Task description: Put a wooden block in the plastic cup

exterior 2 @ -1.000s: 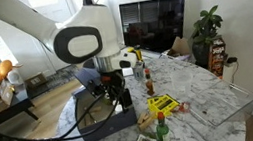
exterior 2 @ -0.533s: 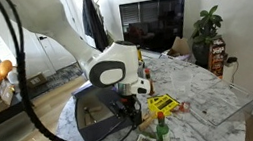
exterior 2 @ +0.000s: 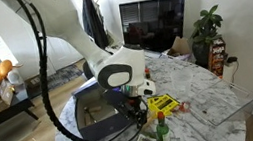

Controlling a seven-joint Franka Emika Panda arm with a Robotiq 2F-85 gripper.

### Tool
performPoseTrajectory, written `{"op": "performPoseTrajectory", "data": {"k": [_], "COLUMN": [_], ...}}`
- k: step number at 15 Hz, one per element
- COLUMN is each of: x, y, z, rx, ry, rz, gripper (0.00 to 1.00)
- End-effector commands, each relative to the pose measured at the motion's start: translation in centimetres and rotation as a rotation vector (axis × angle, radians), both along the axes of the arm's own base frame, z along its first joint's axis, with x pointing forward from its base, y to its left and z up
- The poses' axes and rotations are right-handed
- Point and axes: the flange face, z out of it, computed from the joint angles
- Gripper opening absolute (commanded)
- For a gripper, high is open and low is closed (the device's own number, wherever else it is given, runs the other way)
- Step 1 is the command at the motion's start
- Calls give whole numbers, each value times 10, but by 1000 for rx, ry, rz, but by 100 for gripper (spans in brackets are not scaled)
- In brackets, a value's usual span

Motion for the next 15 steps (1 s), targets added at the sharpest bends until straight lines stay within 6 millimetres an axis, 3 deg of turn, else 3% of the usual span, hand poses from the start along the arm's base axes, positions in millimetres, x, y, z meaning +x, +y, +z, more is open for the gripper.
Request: {"op": "performPoseTrajectory", "data": {"k": [1,6,11,15], "x": [3,2,9,14], "y": [-23,-52,-45,-52], "z": [-20,-37,-51,-50], "rx": [48,153,183,162], "ry": [-75,-121,-149,-191], "rz": [30,-59,-208,-317], "gripper": [100,100,100,84]}}
